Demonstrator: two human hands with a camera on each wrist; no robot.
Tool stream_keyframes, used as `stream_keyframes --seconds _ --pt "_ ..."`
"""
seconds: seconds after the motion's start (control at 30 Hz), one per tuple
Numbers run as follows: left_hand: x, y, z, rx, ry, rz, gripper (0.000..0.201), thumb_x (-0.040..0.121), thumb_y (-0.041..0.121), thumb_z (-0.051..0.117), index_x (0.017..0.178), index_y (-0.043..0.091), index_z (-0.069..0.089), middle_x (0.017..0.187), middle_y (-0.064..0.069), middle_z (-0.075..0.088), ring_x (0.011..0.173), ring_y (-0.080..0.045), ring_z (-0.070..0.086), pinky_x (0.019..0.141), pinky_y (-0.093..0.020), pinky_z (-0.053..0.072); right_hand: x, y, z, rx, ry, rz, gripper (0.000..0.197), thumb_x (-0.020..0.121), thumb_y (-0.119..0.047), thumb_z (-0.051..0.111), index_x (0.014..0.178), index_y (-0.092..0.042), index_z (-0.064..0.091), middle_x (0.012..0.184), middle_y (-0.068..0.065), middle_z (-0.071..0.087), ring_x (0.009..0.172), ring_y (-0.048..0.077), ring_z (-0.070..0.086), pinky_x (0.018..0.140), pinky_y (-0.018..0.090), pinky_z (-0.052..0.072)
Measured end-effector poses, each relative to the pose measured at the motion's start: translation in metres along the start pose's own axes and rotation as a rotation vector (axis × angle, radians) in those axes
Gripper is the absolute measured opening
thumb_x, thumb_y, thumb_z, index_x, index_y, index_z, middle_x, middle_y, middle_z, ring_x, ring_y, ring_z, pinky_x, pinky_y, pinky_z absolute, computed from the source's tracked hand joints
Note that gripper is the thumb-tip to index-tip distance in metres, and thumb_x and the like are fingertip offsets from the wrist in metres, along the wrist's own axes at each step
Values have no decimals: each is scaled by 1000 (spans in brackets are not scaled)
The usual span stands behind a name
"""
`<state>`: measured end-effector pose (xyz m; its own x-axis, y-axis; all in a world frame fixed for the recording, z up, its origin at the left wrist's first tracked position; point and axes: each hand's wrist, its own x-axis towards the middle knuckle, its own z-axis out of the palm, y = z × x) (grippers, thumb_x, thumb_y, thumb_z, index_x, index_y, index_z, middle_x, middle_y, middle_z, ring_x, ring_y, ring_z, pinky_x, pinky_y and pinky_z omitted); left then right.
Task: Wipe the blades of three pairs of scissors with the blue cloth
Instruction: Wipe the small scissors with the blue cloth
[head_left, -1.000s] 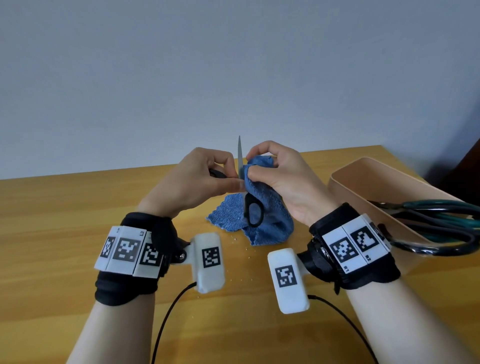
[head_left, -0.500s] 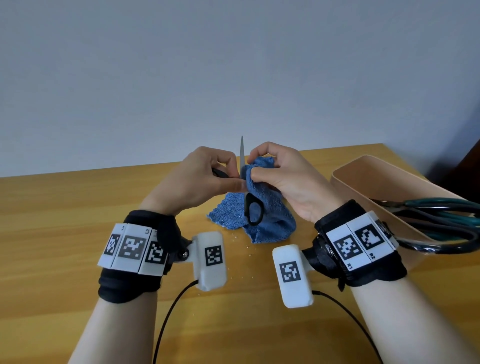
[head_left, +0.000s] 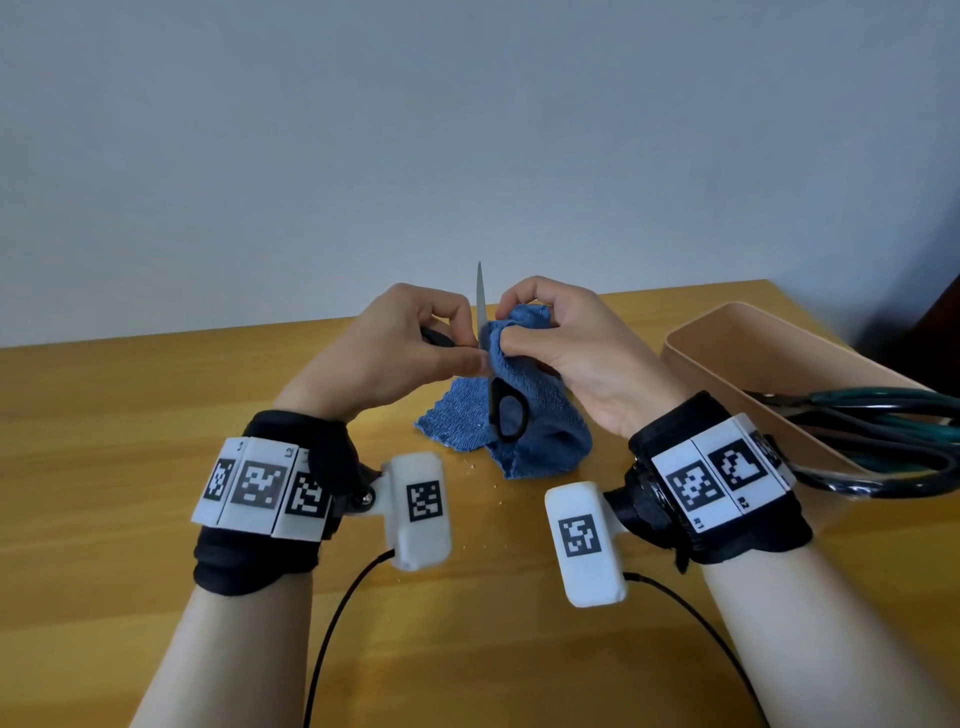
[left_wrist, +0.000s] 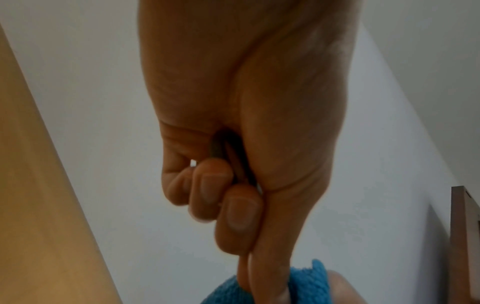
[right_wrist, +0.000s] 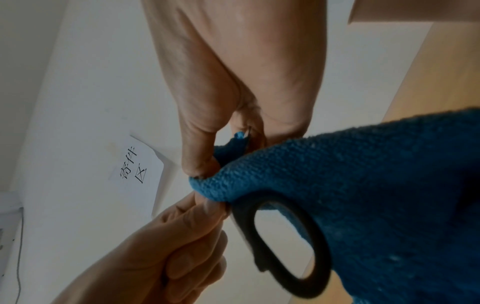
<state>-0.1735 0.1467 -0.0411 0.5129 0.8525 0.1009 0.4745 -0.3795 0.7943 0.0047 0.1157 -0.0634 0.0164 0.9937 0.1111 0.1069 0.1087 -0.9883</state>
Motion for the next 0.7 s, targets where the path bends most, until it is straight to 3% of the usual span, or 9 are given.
stream_keyframes --seconds 0.2,0.3,0.4,0.5,0.6,0.7 --pt "-2 1 -1 -17 -12 -5 28 83 18 82 74 1 61 57 1 57 57 -13 42 56 -19 36 0 -1 3 -55 48 -27 15 81 -4 66 83 -19 66 72 1 60 61 12 55 58 28 47" --pt "-1 1 -1 -7 -3 -11 27 82 19 82 74 2 62 60 -3 59 60 -14 45 61 -24 39 0 0 1 -34 4 -10 16 83 -4 66 84 -20 66 81 4 63 70 16 58 66 33 50" --pt "-2 1 -1 -5 2 -9 26 83 18 81 75 1 63 58 -1 60 57 -12 45 58 -18 38 0 0 1 -11 -22 -1 16 84 -3 68 85 -19 65 87 9 64 76 20 60 71 37 51" --pt "-1 1 -1 0 -3 -5 26 83 18 81 74 2 63 59 -6 61 53 -8 43 54 -14 36 0 -1 2 -20 -2 -6 15 84 -2 66 85 -16 65 81 7 63 70 17 59 66 32 51" --pt "-1 1 0 1 -11 -12 26 83 18 81 74 2 63 59 -2 61 50 -6 42 52 -11 36 -1 -2 2 -43 3 1 15 85 -1 63 86 -16 64 75 2 60 63 12 56 59 27 48" --pt "-1 0 0 4 -1 -20 27 83 18 81 73 2 62 55 1 55 51 -8 40 51 -13 34 0 -1 1 -14 -17 7 15 85 -1 64 87 -15 64 80 5 62 66 13 58 62 27 50"
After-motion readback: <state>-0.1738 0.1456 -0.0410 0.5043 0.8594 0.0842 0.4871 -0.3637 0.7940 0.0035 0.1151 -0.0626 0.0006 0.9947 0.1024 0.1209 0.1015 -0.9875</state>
